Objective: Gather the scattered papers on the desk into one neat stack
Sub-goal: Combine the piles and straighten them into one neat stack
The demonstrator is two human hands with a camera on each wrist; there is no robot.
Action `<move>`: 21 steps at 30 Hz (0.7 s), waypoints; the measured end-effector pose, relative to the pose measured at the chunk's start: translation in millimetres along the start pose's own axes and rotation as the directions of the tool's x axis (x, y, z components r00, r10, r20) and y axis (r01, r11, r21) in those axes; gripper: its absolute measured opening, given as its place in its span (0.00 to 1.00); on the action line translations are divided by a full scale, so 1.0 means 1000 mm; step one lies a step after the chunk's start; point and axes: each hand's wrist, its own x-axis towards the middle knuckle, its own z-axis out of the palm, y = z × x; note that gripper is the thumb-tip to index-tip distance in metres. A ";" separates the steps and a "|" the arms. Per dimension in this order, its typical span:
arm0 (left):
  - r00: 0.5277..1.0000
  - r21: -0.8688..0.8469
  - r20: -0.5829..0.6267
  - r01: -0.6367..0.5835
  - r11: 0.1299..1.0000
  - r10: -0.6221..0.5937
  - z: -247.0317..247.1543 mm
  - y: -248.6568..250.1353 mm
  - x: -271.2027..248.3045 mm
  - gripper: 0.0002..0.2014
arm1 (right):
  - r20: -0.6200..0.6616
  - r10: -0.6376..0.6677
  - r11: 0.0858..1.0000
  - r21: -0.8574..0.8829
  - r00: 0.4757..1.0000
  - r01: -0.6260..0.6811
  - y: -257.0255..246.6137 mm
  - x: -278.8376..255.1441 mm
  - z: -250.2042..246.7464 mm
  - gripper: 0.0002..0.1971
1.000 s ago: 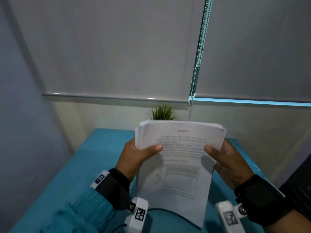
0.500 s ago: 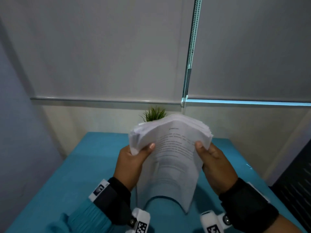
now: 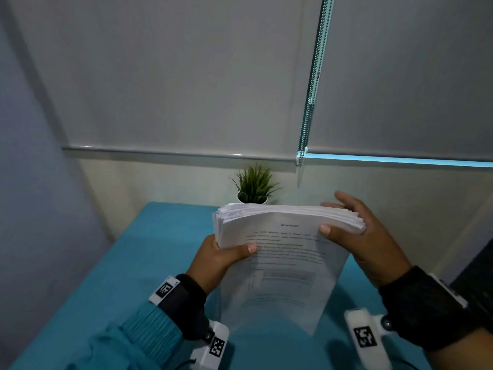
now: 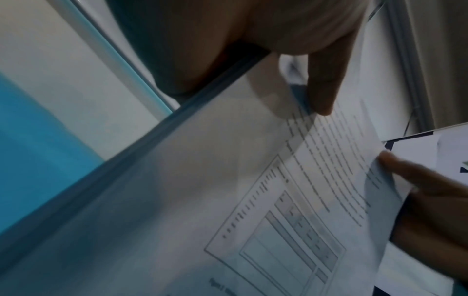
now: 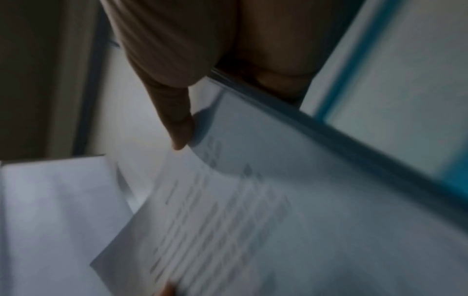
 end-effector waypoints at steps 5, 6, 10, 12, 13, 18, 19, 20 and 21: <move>0.999 -0.016 0.008 0.033 0.999 -0.033 0.000 0.004 0.001 0.25 | 0.104 -0.367 0.687 -0.639 0.924 0.345 -0.063 0.000 0.000 0.41; 0.999 -0.017 0.012 0.032 0.999 -0.032 0.000 0.004 0.002 0.26 | 0.192 -0.382 0.609 -0.683 0.904 0.403 -0.072 -0.004 0.012 0.40; 0.999 -0.044 0.043 -0.003 0.999 0.005 -0.002 0.004 0.003 0.28 | 0.447 -0.173 0.456 -0.753 0.878 0.473 -0.077 -0.014 0.069 0.49; 0.997 -0.067 0.069 -0.011 0.998 0.015 -0.003 0.005 0.002 0.27 | 0.494 -0.104 0.282 -0.818 0.863 0.502 -0.070 -0.011 0.087 0.49; 0.997 -0.072 0.081 -0.015 0.997 0.021 -0.004 0.005 0.002 0.27 | 0.504 -0.109 0.227 -0.826 0.857 0.515 -0.070 -0.008 0.092 0.48; 0.995 -0.037 0.084 -0.047 0.998 0.050 -0.007 0.004 0.003 0.22 | 0.537 -0.146 0.264 -0.788 0.831 0.556 -0.082 0.000 0.109 0.46; 0.995 -0.025 0.088 -0.053 0.998 0.055 -0.006 0.004 0.003 0.20 | 0.545 -0.147 0.268 -0.782 0.826 0.563 -0.082 -0.001 0.113 0.47; 0.994 -0.005 0.091 -0.059 0.998 0.059 -0.005 0.003 0.004 0.19 | 0.542 -0.162 0.271 -0.779 0.825 0.565 -0.081 -0.002 0.115 0.48; 0.994 0.006 0.087 -0.061 0.998 0.060 -0.005 0.003 0.004 0.20 | 0.550 -0.161 0.268 -0.775 0.820 0.572 -0.079 -0.003 0.117 0.49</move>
